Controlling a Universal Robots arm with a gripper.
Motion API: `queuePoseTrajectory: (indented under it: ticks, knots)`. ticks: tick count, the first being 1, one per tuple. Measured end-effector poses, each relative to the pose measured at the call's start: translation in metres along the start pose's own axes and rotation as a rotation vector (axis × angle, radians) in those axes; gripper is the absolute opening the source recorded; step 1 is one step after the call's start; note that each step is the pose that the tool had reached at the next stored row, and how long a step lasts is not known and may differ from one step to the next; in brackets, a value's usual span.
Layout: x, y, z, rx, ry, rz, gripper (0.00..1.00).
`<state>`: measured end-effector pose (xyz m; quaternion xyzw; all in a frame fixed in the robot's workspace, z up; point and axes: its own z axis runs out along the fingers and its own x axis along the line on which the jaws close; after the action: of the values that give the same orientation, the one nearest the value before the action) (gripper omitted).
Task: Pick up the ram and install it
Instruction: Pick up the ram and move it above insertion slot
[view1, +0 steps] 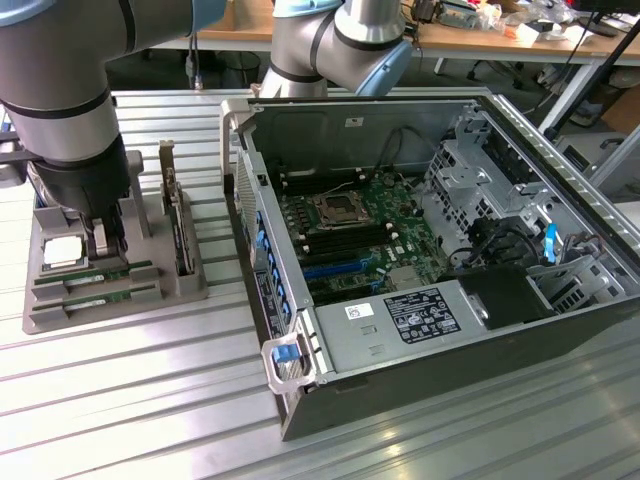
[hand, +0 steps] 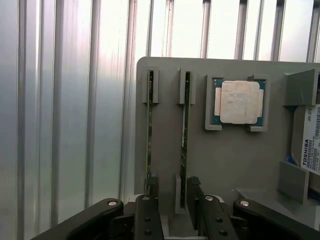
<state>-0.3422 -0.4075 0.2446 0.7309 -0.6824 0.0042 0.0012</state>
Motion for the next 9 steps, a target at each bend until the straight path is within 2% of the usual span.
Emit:
queuePoseTrajectory:
  ticks: [9]
  knots:
    - [-0.0001,0.0011,0.0049,-0.0002,0.0001,0.000,0.36]
